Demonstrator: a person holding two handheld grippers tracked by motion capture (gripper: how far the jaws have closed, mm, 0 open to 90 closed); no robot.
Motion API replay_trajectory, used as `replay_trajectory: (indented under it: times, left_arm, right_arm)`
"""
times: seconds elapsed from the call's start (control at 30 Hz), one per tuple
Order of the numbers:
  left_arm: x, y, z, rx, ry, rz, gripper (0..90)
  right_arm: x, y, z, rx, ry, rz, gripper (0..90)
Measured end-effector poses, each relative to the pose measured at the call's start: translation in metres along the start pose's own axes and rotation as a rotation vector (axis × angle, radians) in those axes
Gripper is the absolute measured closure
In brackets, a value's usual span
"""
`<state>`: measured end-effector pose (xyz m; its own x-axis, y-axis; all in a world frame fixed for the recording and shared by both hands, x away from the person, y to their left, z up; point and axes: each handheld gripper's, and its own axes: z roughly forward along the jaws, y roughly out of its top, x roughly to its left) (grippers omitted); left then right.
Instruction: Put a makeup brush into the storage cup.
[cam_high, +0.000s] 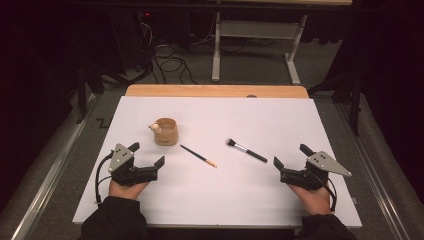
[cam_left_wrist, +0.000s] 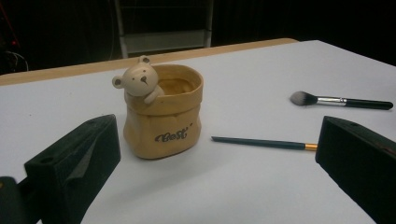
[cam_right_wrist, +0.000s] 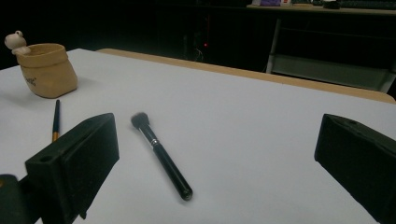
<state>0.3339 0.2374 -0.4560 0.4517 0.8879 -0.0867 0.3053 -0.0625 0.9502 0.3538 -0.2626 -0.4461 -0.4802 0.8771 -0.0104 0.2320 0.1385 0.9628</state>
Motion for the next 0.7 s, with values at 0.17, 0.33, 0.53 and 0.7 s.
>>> replay_trajectory:
  times: [0.17, 0.33, 0.53, 0.7]
  left_arm:
    - [0.0008, 0.0004, 0.0001, -0.001, 0.003, -0.010, 0.6]
    - [0.0007, 0.0009, -0.0001, -0.003, 0.002, -0.012, 0.6]
    - [0.0011, 0.0009, 0.0000, -0.002, 0.002, -0.012, 0.6]
    - [0.0006, 0.0009, 0.0001, -0.002, 0.000, -0.010, 0.6]
  right_arm:
    - [-0.0001, -0.0004, -0.0007, -0.001, 0.001, -0.002, 0.5]
    - [-0.0009, -0.0008, -0.0012, -0.001, -0.001, 0.000, 0.4]
    - [-0.0012, -0.0008, -0.0010, -0.001, -0.006, -0.001, 0.5]
    - [-0.0012, -0.0007, -0.0012, -0.002, -0.007, 0.000, 0.5]
